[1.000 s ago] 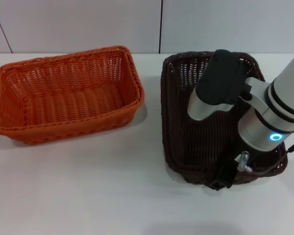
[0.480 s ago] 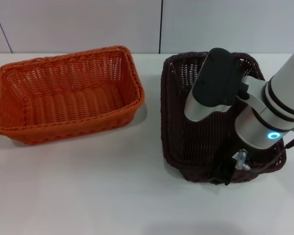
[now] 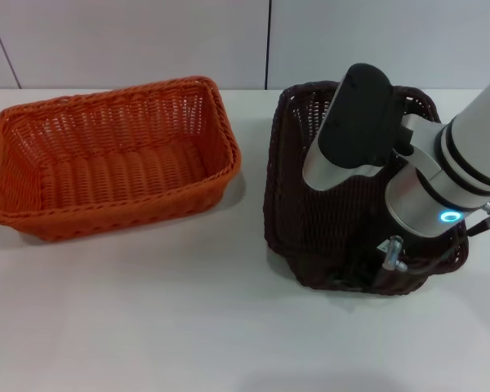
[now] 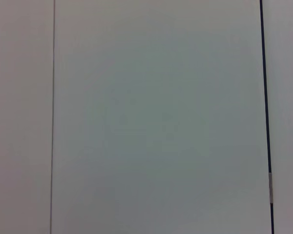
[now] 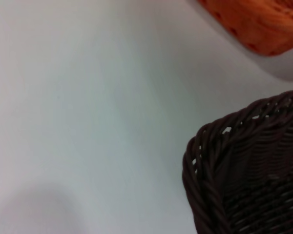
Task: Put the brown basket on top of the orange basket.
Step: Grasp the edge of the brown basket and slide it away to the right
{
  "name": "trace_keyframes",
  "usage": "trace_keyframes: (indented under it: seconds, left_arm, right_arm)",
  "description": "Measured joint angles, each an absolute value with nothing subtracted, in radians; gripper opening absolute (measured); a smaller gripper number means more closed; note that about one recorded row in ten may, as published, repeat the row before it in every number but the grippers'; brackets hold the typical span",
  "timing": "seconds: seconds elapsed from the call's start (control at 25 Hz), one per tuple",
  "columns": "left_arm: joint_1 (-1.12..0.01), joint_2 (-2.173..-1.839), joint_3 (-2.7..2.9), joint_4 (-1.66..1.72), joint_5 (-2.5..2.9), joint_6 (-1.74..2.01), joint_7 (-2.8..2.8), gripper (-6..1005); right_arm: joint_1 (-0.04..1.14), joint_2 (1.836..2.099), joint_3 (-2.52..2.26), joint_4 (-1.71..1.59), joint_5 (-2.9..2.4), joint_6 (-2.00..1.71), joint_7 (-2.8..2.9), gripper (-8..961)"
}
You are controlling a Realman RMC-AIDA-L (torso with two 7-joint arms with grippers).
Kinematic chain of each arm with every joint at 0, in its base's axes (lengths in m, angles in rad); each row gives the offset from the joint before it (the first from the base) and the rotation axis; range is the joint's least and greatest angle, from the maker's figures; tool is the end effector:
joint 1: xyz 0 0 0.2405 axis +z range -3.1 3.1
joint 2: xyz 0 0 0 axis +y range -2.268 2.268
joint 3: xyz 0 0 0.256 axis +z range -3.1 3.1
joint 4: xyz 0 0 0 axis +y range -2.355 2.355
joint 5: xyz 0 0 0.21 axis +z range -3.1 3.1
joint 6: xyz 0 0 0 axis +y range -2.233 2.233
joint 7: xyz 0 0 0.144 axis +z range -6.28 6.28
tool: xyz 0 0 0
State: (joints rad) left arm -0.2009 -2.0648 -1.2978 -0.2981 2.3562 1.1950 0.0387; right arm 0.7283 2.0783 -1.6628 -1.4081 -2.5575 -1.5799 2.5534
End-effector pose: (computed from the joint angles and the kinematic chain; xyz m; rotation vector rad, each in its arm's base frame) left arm -0.3977 0.2719 0.0537 -1.1379 -0.5733 -0.5119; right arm 0.1127 0.3396 -0.0420 -2.7889 0.4435 -0.6651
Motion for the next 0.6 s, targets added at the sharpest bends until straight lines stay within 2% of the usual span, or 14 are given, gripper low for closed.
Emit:
trace_keyframes:
  seconds: [0.52, 0.6]
  left_arm:
    - [-0.201, -2.066, -1.298, -0.296, 2.356, 1.195, 0.035, 776]
    - [-0.201, -2.066, -1.298, -0.295, 2.356, 1.195, 0.032, 776]
  right_arm:
    - [0.693, 2.079, -1.659, -1.628, -2.616, -1.618, 2.571, 164]
    - [0.696, 2.079, -1.641, -1.678, -2.641, -1.627, 2.579, 132]
